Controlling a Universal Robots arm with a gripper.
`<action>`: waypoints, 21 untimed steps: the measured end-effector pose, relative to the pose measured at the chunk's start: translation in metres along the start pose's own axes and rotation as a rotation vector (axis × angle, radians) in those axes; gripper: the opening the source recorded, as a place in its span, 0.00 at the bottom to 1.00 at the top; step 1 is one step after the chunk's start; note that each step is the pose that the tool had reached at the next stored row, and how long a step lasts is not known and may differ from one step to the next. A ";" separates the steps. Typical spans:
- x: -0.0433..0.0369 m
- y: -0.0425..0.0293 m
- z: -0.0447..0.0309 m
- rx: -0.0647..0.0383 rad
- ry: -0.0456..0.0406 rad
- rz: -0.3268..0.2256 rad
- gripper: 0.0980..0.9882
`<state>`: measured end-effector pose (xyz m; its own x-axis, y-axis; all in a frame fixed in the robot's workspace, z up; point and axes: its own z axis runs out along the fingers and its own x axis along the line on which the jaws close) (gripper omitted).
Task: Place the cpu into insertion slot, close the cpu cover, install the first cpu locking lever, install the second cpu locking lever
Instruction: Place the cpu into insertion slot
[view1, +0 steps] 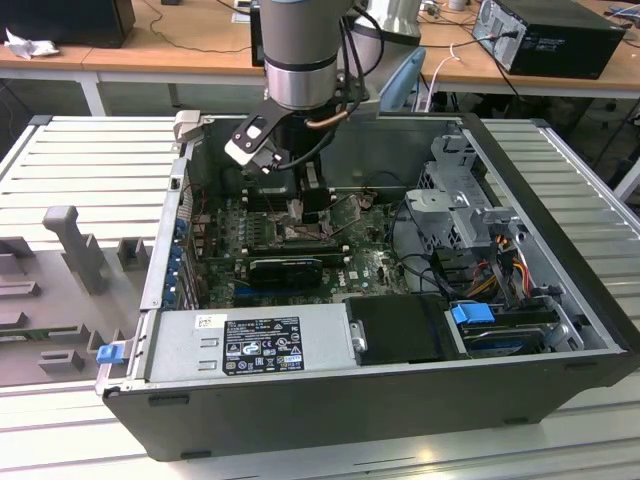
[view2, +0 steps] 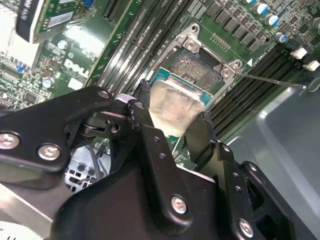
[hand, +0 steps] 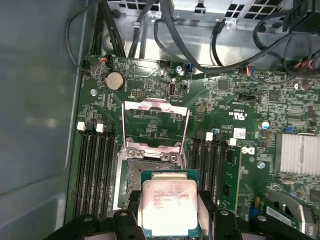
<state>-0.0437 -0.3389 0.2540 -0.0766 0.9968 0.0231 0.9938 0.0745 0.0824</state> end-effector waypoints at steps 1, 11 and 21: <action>0.0005 -0.0004 0.0022 0.000 -0.0006 0.009 0.48; 0.0105 -0.0041 0.0194 -0.001 -0.0017 0.025 0.48; 0.0124 -0.0070 0.0349 -0.002 -0.0063 0.081 0.48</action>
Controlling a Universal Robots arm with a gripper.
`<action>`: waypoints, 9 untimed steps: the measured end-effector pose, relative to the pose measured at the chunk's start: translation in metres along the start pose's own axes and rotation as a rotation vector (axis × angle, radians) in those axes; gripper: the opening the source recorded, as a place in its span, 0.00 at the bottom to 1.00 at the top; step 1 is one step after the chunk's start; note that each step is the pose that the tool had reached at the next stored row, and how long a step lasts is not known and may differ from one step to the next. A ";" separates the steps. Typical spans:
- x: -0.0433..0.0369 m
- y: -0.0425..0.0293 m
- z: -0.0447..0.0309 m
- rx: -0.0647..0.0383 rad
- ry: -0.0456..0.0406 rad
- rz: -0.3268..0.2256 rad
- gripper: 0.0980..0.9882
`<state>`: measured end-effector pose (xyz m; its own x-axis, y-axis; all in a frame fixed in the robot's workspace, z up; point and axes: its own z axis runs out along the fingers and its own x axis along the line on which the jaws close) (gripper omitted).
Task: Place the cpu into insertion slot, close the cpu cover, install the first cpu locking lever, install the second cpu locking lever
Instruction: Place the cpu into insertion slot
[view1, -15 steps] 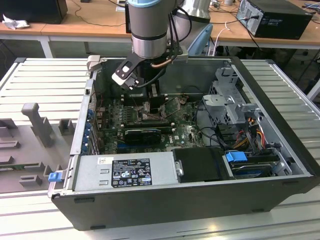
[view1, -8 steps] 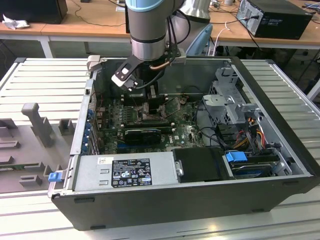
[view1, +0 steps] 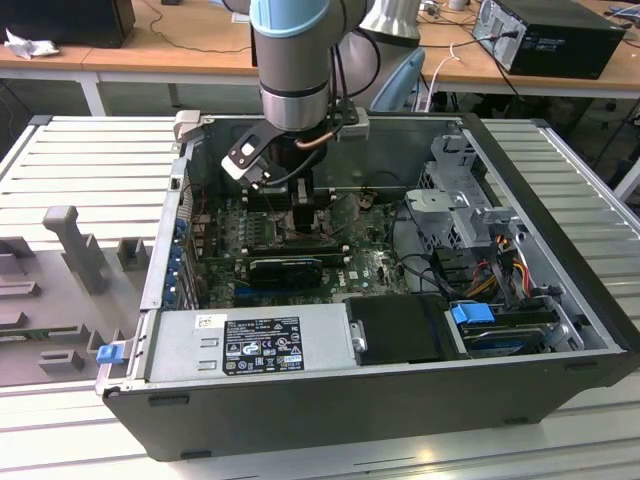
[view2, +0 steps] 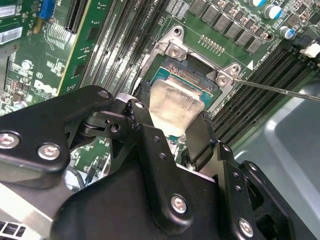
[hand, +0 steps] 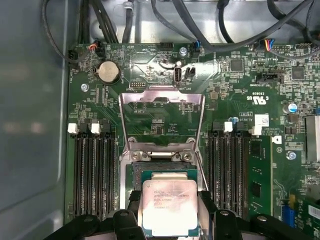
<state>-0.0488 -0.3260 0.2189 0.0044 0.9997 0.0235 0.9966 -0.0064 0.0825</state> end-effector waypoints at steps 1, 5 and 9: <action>0.0001 -0.0001 0.0011 0.000 -0.0001 0.000 0.48; 0.0012 -0.0004 0.0049 0.000 -0.0004 0.004 0.48; 0.0025 -0.0008 0.0082 0.000 -0.0015 0.016 0.48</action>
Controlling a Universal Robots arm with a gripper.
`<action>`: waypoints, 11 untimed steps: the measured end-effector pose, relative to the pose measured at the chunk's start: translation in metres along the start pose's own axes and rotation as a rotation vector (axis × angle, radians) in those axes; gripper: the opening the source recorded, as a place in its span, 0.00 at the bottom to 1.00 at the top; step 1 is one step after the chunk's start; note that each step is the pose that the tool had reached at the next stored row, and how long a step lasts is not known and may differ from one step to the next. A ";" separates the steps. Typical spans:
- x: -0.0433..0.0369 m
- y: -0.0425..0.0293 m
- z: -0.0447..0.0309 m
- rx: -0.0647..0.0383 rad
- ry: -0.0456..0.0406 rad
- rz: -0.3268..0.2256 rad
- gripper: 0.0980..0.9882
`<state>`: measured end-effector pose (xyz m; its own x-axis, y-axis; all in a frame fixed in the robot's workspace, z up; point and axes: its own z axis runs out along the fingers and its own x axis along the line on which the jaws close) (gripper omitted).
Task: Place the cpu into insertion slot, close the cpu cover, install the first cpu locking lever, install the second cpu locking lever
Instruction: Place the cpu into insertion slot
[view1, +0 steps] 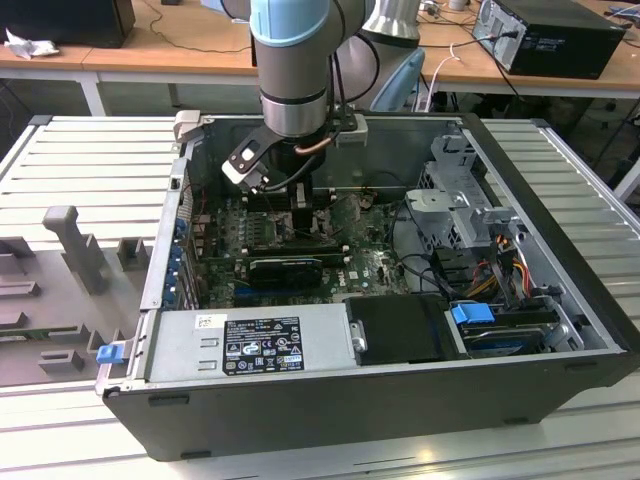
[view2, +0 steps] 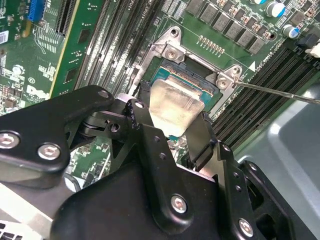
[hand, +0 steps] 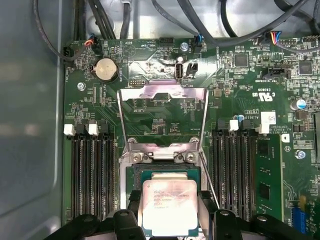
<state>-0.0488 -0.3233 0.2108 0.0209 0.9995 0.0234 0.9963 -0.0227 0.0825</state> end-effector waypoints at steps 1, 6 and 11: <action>0.0005 -0.0001 0.0011 0.000 0.0000 0.000 0.48; 0.0011 -0.0005 0.0067 0.000 0.0002 -0.002 0.48; 0.0011 -0.0006 0.0078 0.000 -0.0005 -0.004 0.48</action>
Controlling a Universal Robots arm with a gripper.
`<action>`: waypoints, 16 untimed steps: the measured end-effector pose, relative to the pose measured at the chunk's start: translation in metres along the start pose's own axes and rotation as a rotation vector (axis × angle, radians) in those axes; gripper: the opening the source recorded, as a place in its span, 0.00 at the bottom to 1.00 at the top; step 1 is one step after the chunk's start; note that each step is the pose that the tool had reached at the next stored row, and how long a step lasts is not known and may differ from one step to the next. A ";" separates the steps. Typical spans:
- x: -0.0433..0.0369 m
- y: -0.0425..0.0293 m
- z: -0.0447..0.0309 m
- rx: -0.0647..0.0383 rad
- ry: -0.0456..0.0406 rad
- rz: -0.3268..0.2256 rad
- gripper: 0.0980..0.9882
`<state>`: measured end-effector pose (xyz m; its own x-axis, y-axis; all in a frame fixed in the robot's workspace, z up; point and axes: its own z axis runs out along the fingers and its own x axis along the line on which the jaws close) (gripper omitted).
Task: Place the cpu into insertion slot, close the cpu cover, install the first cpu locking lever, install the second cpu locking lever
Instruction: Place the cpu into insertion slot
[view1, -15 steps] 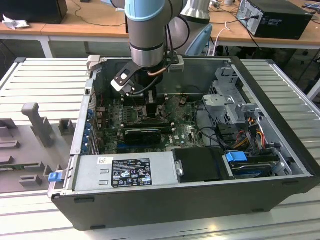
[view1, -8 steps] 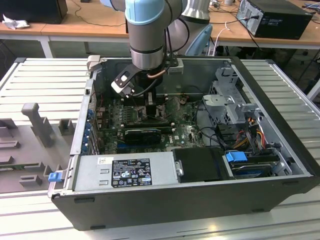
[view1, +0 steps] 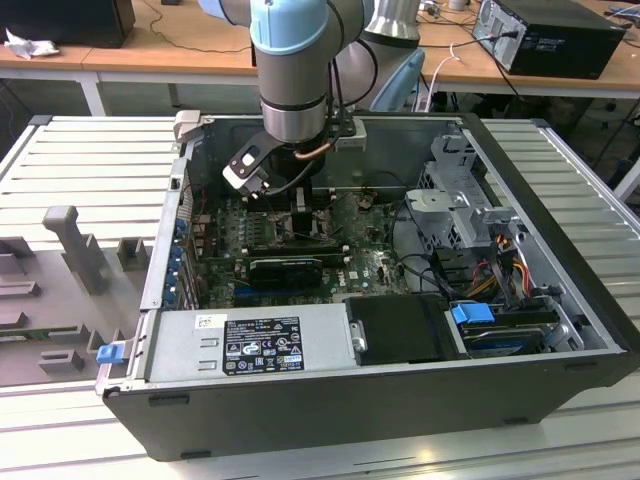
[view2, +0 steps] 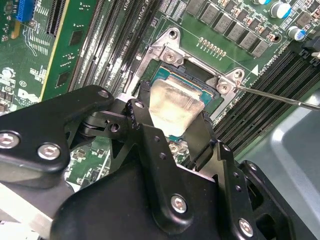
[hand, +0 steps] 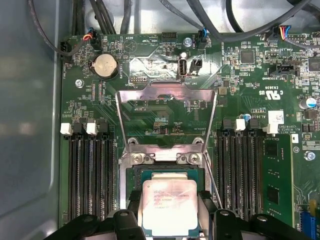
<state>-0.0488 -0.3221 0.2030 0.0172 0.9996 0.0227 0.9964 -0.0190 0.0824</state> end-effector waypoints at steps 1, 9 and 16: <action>0.0000 0.0000 0.0001 0.000 0.0001 0.000 0.48; 0.0013 0.0001 0.0019 0.000 -0.0004 -0.006 0.57; 0.0051 0.0001 0.0023 0.000 -0.0001 -0.006 0.57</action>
<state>-0.0484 -0.3169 0.2008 0.0111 0.9997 0.0221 0.9965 -0.0129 0.0826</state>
